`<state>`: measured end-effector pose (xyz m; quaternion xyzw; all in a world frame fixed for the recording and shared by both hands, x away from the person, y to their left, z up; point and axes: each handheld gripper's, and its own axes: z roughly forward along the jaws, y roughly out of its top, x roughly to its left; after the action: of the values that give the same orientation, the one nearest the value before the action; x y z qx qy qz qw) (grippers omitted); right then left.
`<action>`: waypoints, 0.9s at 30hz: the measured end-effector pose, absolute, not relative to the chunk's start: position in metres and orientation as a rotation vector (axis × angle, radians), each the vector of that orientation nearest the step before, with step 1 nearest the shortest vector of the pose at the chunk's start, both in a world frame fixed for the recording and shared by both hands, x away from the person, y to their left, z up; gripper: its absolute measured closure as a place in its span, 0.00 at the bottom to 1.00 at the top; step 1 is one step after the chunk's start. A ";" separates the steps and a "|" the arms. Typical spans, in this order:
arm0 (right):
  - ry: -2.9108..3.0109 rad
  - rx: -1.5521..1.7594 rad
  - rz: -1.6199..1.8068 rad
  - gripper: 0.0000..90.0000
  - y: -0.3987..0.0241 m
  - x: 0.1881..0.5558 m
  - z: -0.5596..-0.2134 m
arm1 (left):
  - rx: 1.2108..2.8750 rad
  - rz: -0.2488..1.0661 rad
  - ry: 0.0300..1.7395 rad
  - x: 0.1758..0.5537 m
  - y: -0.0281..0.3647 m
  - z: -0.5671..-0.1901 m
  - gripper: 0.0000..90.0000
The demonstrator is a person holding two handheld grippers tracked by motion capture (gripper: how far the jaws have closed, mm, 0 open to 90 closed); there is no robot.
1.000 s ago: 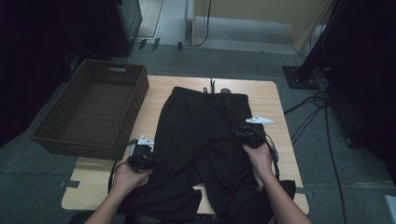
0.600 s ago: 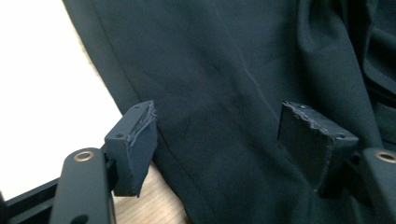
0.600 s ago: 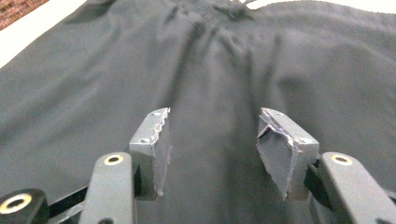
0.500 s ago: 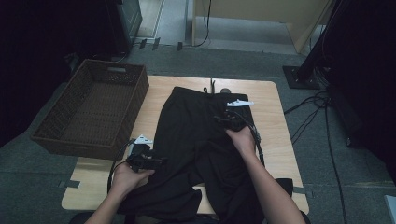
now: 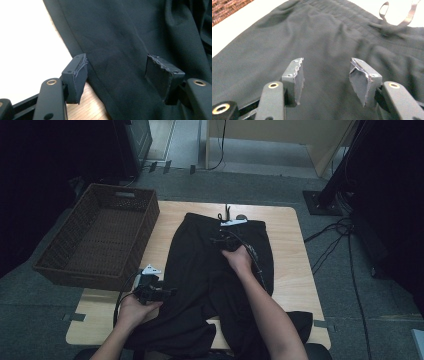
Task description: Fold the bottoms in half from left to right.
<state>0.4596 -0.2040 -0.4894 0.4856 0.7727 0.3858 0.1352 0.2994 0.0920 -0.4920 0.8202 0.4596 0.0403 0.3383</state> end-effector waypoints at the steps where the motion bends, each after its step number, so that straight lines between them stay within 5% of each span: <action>1: 2.248 1.406 1.118 0.50 -0.199 0.462 -0.491 | 2.140 0.111 1.193 0.299 0.092 -0.492 0.38; 27: 2.332 1.349 1.042 0.34 -0.077 0.495 -0.505 | 2.128 0.128 1.216 0.283 0.095 -0.500 0.38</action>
<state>0.4946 -0.0771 -0.5046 0.4634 0.8008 0.3577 0.1262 0.2827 0.0949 -0.5000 0.8164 0.4665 0.0492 0.3369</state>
